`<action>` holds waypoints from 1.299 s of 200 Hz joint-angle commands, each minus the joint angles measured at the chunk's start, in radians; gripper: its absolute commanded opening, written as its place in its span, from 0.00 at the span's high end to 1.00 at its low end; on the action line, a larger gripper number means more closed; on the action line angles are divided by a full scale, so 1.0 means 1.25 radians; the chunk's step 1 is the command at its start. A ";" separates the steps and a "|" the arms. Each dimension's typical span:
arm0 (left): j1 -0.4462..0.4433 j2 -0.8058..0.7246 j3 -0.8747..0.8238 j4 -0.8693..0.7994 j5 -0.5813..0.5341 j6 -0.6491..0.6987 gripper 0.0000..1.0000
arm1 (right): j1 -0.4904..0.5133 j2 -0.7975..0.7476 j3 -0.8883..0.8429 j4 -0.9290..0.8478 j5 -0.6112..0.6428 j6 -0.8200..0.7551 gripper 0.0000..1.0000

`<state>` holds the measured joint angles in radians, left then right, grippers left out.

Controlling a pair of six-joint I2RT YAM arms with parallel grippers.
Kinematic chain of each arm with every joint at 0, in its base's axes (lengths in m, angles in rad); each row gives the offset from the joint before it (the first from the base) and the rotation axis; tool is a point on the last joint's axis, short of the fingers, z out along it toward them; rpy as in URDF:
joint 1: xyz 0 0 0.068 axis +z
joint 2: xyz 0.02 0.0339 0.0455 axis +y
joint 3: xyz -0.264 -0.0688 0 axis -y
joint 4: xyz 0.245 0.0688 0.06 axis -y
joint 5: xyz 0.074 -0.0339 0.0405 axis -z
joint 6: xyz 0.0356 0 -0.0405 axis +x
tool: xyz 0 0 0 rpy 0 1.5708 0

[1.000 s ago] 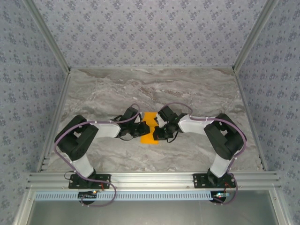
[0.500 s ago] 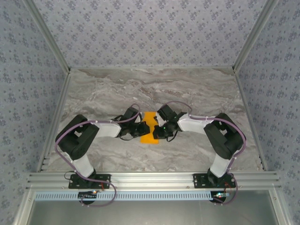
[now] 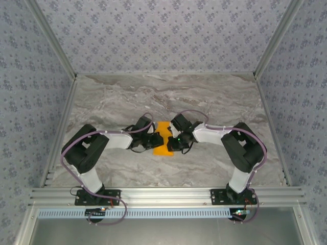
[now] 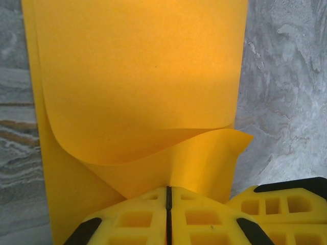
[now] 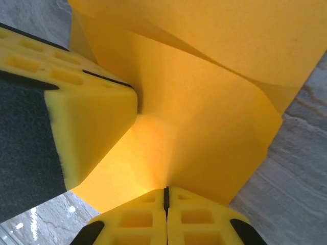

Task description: Fold a paper plane with a square sheet of paper (pick it up from the middle)

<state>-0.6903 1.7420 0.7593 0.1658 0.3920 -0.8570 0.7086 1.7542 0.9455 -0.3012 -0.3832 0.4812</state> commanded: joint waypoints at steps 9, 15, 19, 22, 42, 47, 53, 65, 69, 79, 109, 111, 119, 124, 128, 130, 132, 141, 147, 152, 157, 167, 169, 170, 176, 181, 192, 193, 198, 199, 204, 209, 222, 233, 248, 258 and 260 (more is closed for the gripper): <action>-0.004 0.021 0.015 -0.046 -0.030 0.012 0.90 | -0.001 -0.032 0.011 -0.029 0.031 -0.010 0.92; -0.004 0.021 0.015 -0.048 -0.032 0.010 0.91 | 0.000 -0.044 0.006 -0.025 0.027 -0.008 0.92; -0.004 0.021 0.015 -0.050 -0.034 0.010 0.91 | 0.000 -0.050 0.002 -0.020 0.022 -0.005 0.92; -0.004 0.021 0.015 -0.051 -0.034 0.010 0.91 | 0.001 -0.053 0.000 -0.016 0.016 -0.003 0.91; -0.004 0.021 0.014 -0.055 -0.037 0.007 0.91 | 0.011 -0.061 -0.013 -0.006 -0.012 0.000 0.91; -0.004 0.022 0.014 -0.053 -0.037 0.006 0.91 | 0.016 -0.057 -0.014 -0.008 -0.014 -0.001 0.91; -0.004 0.023 0.015 -0.054 -0.037 0.006 0.91 | 0.020 -0.054 -0.015 -0.008 -0.015 -0.001 0.91; -0.004 0.024 0.015 -0.055 -0.037 0.005 0.91 | 0.027 -0.047 -0.018 -0.007 -0.018 -0.001 0.91; -0.005 0.024 0.016 -0.056 -0.039 0.005 0.91 | 0.029 -0.045 -0.019 -0.007 -0.019 -0.001 0.91; -0.005 0.023 0.016 -0.060 -0.040 0.006 0.91 | 0.033 -0.041 -0.021 -0.007 -0.021 -0.001 0.91; -0.004 0.024 0.018 -0.070 -0.045 0.007 0.91 | 0.038 -0.031 -0.023 -0.020 -0.018 -0.006 0.92; -0.004 0.024 0.018 -0.071 -0.046 0.007 0.91 | 0.037 -0.030 -0.023 -0.021 -0.017 -0.006 0.92; -0.004 0.024 0.018 -0.073 -0.047 0.007 0.91 | 0.037 -0.028 -0.023 -0.030 -0.010 -0.009 0.92; -0.004 0.024 0.019 -0.074 -0.048 0.007 0.91 | 0.036 -0.028 -0.023 -0.033 -0.005 -0.011 0.92; -0.004 0.024 0.018 -0.076 -0.047 0.007 0.91 | 0.036 -0.026 -0.024 -0.037 -0.002 -0.012 0.92; -0.004 0.024 0.018 -0.076 -0.048 0.007 0.91 | 0.035 -0.025 -0.023 -0.038 -0.001 -0.012 0.92; -0.004 0.025 0.018 -0.077 -0.048 0.007 0.91 | 0.034 -0.025 -0.023 -0.039 -0.001 -0.013 0.92; -0.004 0.025 0.018 -0.076 -0.049 0.008 0.91 | 0.033 -0.023 -0.025 -0.041 0.003 -0.015 0.92; -0.004 0.025 0.018 -0.077 -0.050 0.008 0.91 | 0.032 -0.020 -0.025 -0.045 0.004 -0.018 0.92; -0.004 0.025 0.018 -0.077 -0.050 0.008 0.91 | 0.032 -0.019 -0.025 -0.045 0.007 -0.018 0.92; -0.004 0.025 0.018 -0.077 -0.050 0.009 0.91 | 0.031 -0.018 -0.025 -0.045 0.008 -0.019 0.92; -0.004 0.026 0.018 -0.079 -0.050 0.009 0.91 | 0.027 -0.015 -0.025 -0.046 0.008 -0.019 0.92; -0.004 0.026 0.018 -0.079 -0.050 0.009 0.91 | 0.027 -0.014 -0.024 -0.045 0.007 -0.019 0.92; -0.004 0.026 0.018 -0.079 -0.050 0.009 0.91 | 0.027 -0.014 -0.025 -0.045 0.007 -0.020 0.92; -0.004 0.026 0.018 -0.079 -0.050 0.009 0.91 | 0.026 -0.012 -0.025 -0.045 0.007 -0.020 0.92; -0.004 0.026 0.018 -0.079 -0.050 0.009 0.91 | 0.025 -0.010 -0.025 -0.045 0.007 -0.019 0.92; -0.004 0.026 0.018 -0.079 -0.050 0.009 0.91 | 0.023 -0.005 -0.026 -0.044 0.006 -0.019 0.92; -0.004 0.026 0.018 -0.079 -0.050 0.009 0.91 | 0.023 -0.005 -0.026 -0.043 0.006 -0.019 0.92; -0.004 0.025 0.017 -0.079 -0.050 0.009 0.91 | 0.022 -0.002 -0.026 -0.042 0.004 -0.019 0.92; -0.004 0.026 0.016 -0.079 -0.050 0.009 0.91 | 0.022 -0.002 -0.026 -0.042 0.004 -0.019 0.92; -0.004 0.026 0.016 -0.079 -0.050 0.010 0.91 | 0.022 0.000 -0.026 -0.042 0.005 -0.020 0.92; -0.004 0.026 0.017 -0.079 -0.050 0.010 0.91 | 0.021 0.002 -0.027 -0.041 0.005 -0.020 0.92; -0.004 0.026 0.016 -0.079 -0.050 0.009 0.91 | 0.018 0.006 -0.030 -0.039 0.004 -0.019 0.93; -0.004 0.026 0.016 -0.079 -0.051 0.009 0.91 | 0.016 0.007 -0.032 -0.036 0.003 -0.019 0.93; -0.004 0.026 0.016 -0.079 -0.052 0.009 0.91 | 0.012 0.005 -0.035 -0.033 -0.004 -0.020 0.92; -0.004 0.027 0.015 -0.079 -0.052 0.009 0.91 | 0.009 0.002 -0.037 -0.030 -0.014 -0.019 0.93; -0.004 0.027 0.015 -0.079 -0.052 0.009 0.91 | 0.009 0.000 -0.036 -0.028 -0.017 -0.020 0.93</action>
<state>-0.6941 1.7432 0.7753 0.1329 0.3729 -0.8570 0.7326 1.7374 0.9222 -0.3157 -0.4004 0.4770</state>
